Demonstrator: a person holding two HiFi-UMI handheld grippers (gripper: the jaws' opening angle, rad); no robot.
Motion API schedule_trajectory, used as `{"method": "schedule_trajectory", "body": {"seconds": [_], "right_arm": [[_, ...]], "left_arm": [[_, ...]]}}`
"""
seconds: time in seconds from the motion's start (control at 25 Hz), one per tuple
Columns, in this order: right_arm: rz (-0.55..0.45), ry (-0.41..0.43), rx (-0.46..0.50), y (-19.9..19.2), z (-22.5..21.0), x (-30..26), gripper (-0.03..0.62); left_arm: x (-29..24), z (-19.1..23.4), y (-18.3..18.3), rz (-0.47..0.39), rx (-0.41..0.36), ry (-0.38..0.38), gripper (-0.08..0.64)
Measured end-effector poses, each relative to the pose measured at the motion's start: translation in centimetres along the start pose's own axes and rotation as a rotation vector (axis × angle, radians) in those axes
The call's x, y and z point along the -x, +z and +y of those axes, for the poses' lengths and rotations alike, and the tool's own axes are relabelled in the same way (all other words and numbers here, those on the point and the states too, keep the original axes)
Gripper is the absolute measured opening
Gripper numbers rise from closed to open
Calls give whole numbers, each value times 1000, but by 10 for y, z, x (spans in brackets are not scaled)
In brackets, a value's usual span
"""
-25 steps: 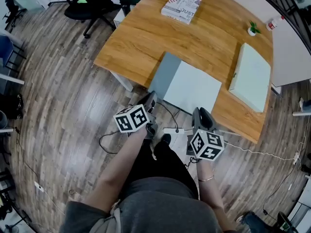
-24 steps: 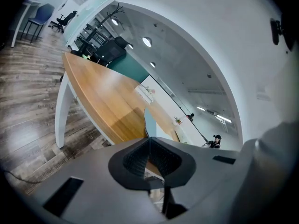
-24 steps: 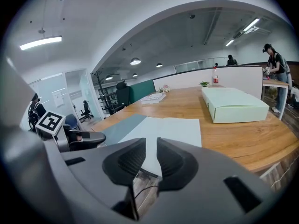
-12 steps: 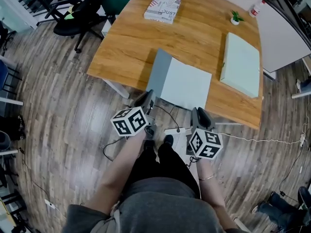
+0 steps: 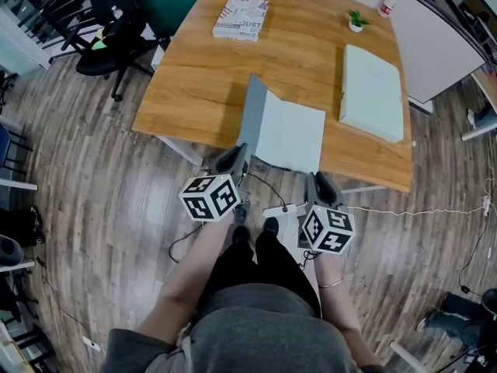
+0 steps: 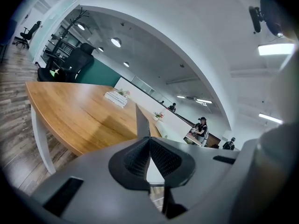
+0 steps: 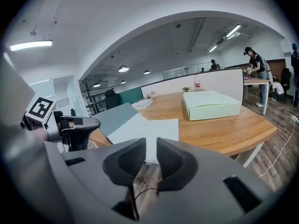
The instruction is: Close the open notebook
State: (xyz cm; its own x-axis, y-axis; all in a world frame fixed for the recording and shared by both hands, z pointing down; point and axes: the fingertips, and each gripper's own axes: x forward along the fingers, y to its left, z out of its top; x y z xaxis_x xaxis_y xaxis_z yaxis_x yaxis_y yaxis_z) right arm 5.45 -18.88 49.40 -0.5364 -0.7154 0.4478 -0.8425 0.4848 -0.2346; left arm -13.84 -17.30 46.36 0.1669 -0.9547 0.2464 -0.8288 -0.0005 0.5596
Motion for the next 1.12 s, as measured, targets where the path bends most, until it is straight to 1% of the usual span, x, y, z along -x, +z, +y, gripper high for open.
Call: {"method": "schedule_trajectory", "body": {"seconds": [0.32,0.64,0.88,1.12], "right_arm": [[-20,-46,-26,-3,-11,17,74],[-36,-94,-53,-6,-24,30,72],[-46,-137,-82,-10,-39,41,71],[-54,-181,-106,-12,-56,52,69]], "left_arm": [[-7,-32,-4,32,-96,-72,30],[-21,-63,-18,83,-195,-147,31],[-34,-86,-37,145,-256,-198,31],[-47,-98,-60,224,-322,-216,31]]}}
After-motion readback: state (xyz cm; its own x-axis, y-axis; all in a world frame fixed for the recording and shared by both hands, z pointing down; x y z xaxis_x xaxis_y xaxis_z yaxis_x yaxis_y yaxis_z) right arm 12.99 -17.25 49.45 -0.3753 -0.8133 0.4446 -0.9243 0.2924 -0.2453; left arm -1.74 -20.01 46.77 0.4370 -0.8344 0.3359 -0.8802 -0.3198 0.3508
